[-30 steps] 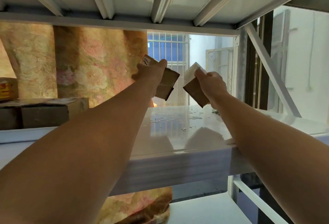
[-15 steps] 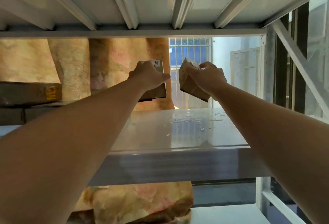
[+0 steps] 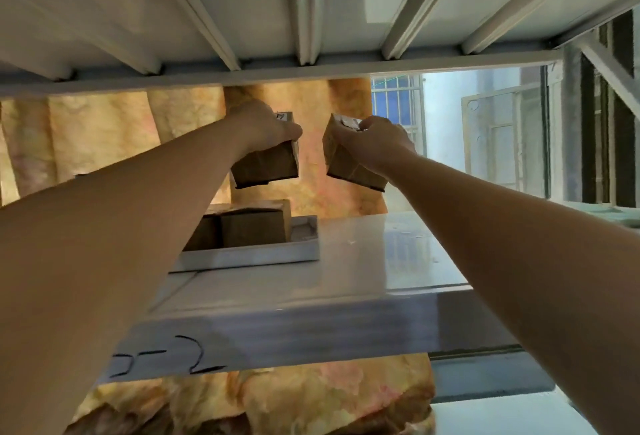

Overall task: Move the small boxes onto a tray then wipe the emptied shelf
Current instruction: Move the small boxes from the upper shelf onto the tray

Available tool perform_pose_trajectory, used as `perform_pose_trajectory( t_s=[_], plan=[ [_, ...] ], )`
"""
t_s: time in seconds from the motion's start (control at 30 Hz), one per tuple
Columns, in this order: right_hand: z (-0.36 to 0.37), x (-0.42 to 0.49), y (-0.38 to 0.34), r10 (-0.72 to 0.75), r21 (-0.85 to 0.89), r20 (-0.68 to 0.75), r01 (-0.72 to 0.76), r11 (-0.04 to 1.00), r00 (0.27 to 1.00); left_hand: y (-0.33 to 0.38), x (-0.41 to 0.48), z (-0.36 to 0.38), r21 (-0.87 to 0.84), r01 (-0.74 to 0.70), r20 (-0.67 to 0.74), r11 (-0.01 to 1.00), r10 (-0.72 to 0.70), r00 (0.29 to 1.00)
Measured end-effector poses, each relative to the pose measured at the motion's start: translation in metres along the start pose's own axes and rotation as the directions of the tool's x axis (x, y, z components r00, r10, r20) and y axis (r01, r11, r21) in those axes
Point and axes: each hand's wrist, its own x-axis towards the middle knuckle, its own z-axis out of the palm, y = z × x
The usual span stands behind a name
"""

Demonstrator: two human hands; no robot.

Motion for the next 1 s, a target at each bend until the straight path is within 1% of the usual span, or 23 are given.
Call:
perform_pose_trajectory(
  t_s=[0.07, 0.13, 0.17, 0.23, 0.3, 0.47, 0.53, 0.63, 0.7, 0.83, 1.0],
  plan=[
    [0.012, 0.000, -0.017, -0.015, -0.026, -0.011, 0.015, 1.000, 1.000, -0.019, 0.001, -0.012, 0.012, 0.007, -0.005, 1.000, -0.007, 1.000],
    [0.024, 0.000, -0.033, -0.004, -0.041, 0.009, 0.004, 0.999, 1.000, -0.036, 0.001, -0.024, 0.025, 0.027, -0.002, 0.999, -0.027, 1.000],
    [0.029, -0.001, -0.041, 0.007, -0.056, 0.031, -0.006, 0.998, 0.999, -0.043, 0.001, -0.030, 0.019, 0.033, 0.024, 0.999, -0.033, 0.999],
    [0.039, -0.004, -0.057, 0.020, -0.104, 0.093, -0.010, 0.994, 0.995, -0.055, -0.001, -0.040, 0.008, 0.031, 0.125, 0.999, -0.031, 0.992],
    [0.048, -0.007, -0.071, 0.022, -0.159, 0.135, 0.000, 0.987, 0.991, -0.064, -0.004, -0.045, 0.033, 0.010, 0.199, 0.999, -0.017, 0.980],
    [0.066, -0.010, -0.092, 0.016, -0.247, 0.156, 0.024, 0.969, 0.988, -0.074, -0.006, -0.042, 0.151, 0.011, 0.195, 0.988, -0.040, 0.980],
    [0.069, -0.010, -0.096, 0.016, -0.276, 0.158, 0.028, 0.961, 0.987, -0.073, -0.008, -0.040, 0.214, -0.020, 0.187, 0.977, -0.021, 0.982],
    [0.072, -0.008, -0.100, 0.016, -0.310, 0.175, 0.040, 0.950, 0.984, -0.072, -0.010, -0.038, 0.276, -0.028, 0.222, 0.961, -0.035, 0.974],
    [0.072, -0.007, -0.101, 0.015, -0.319, 0.187, 0.046, 0.947, 0.982, -0.071, -0.012, -0.037, 0.305, -0.021, 0.254, 0.952, -0.060, 0.965],
    [0.075, -0.006, -0.101, 0.004, -0.330, 0.212, 0.068, 0.942, 0.977, -0.066, -0.014, -0.035, 0.355, -0.040, 0.264, 0.934, -0.059, 0.963],
    [0.076, -0.003, -0.106, -0.010, -0.292, 0.208, 0.071, 0.954, 0.978, -0.067, -0.014, -0.035, 0.414, -0.042, 0.319, 0.909, -0.102, 0.942]
  ],
)
